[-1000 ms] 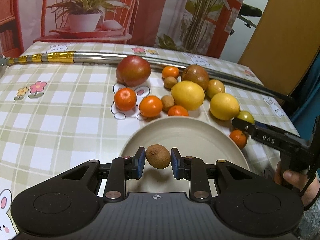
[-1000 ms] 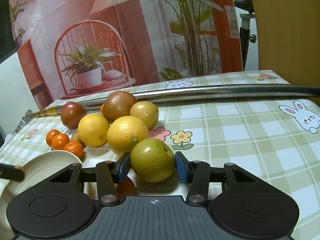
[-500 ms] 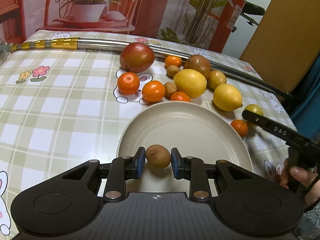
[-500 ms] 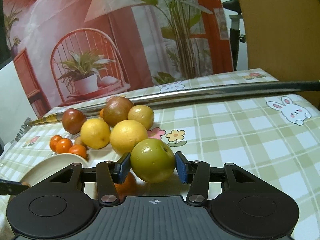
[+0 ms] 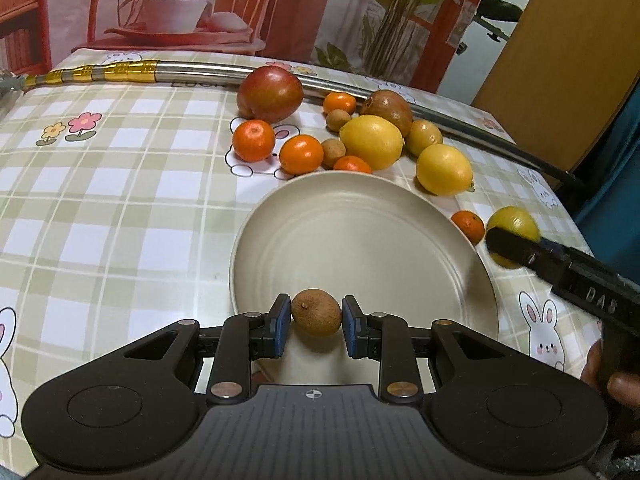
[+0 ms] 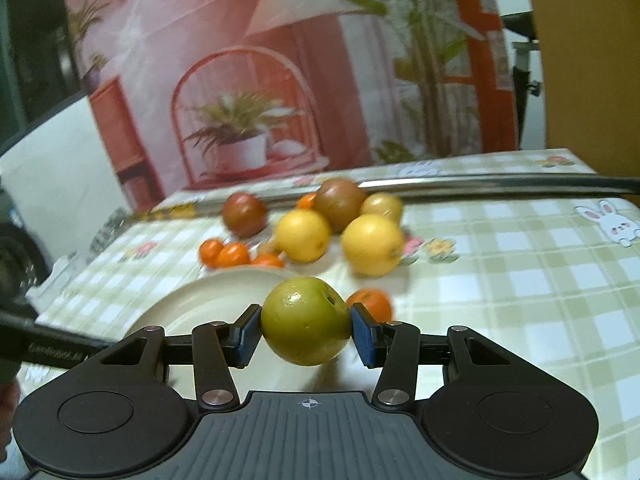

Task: Organize fruits
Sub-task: 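Lower the kiwi into the plate and open the left tool while the right tool releases the green fruit there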

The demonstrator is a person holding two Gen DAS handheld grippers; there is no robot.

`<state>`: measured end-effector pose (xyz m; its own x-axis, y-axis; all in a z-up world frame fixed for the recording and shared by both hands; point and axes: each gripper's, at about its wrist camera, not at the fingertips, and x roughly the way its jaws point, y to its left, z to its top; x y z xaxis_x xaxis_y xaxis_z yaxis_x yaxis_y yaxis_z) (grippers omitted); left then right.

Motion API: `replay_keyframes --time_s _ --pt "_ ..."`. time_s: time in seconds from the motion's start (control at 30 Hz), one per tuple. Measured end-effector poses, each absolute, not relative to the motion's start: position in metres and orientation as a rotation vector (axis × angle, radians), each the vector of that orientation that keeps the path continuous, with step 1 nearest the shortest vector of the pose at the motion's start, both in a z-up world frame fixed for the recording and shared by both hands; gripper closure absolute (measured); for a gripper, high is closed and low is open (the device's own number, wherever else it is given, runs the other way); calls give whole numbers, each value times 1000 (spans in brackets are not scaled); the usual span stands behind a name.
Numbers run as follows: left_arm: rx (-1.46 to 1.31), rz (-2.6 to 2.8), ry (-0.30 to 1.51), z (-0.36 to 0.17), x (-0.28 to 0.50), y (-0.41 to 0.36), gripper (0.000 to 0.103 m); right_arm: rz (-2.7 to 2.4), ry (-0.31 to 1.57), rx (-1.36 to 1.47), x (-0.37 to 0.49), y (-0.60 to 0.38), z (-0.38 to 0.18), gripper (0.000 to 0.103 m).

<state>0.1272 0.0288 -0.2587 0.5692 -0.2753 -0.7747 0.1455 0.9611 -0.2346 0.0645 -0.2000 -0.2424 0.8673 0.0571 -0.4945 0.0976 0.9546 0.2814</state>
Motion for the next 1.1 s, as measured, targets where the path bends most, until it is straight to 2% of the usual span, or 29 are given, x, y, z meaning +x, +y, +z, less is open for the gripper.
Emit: replay_keyframes --time_s 1.1 --pt "-107 -240 920 -262 117 27 74 66 635 179 66 -160 -256 59"
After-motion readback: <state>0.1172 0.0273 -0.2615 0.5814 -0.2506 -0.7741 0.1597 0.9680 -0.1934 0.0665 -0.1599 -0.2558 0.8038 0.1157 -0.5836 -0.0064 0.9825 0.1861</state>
